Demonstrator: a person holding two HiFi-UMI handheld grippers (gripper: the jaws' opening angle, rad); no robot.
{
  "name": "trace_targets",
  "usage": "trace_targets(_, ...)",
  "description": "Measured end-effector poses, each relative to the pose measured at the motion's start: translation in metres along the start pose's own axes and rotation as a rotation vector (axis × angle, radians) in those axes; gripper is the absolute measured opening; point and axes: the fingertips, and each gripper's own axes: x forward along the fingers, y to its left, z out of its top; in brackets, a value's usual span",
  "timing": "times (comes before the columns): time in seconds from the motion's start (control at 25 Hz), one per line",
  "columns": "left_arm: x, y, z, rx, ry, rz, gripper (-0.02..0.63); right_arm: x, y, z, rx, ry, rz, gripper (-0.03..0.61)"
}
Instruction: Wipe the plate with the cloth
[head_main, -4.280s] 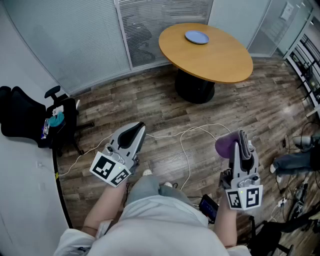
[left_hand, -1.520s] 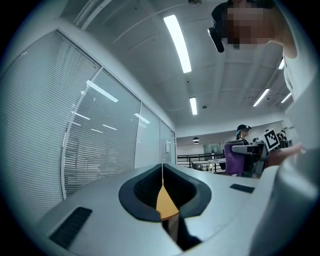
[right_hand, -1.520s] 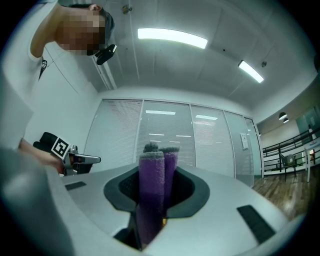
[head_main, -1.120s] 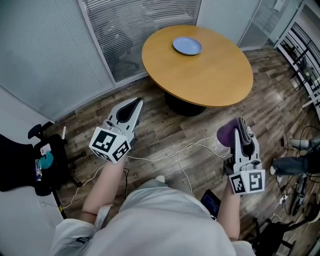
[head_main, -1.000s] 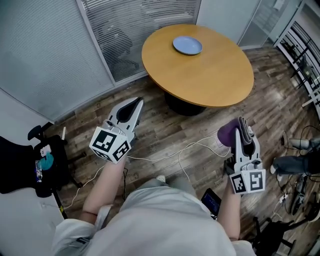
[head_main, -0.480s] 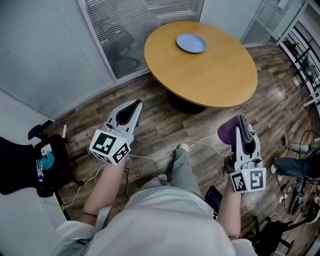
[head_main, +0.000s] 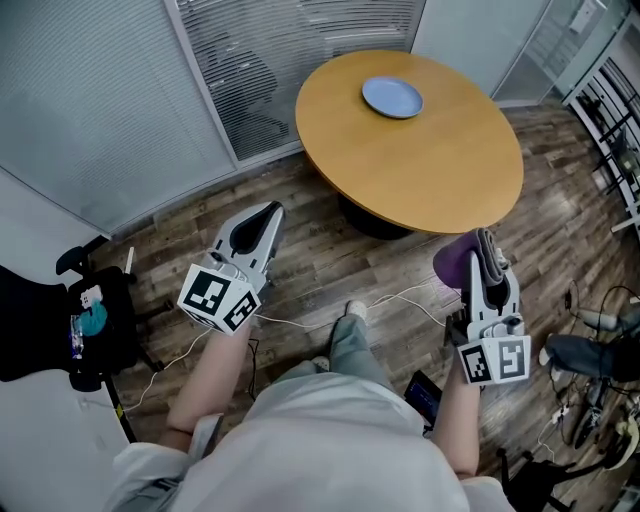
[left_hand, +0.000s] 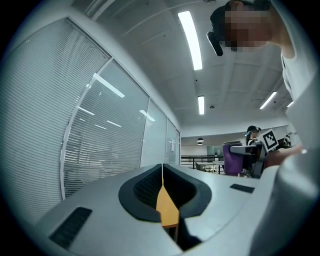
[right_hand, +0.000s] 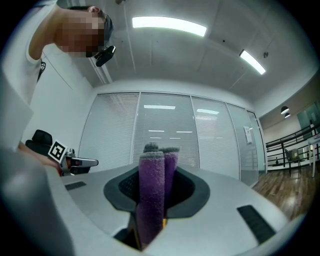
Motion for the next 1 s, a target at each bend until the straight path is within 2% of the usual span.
trace_targets(0.2,0.029,0.012,-0.008,0.017,0.036,0.041,0.014,0.026,-0.022,-0.007,0.007,0.002,0.018,0.104)
trace_targets(0.76,0.147,0.030,0.013,0.046,-0.028,0.061,0.012,0.123,-0.121,-0.003,0.009,-0.023,0.054,0.104)
trace_targets(1.0,0.193,0.026,0.021,0.087,-0.069,0.033,0.011,0.161,-0.156,-0.010,0.016,-0.024,0.088,0.104)
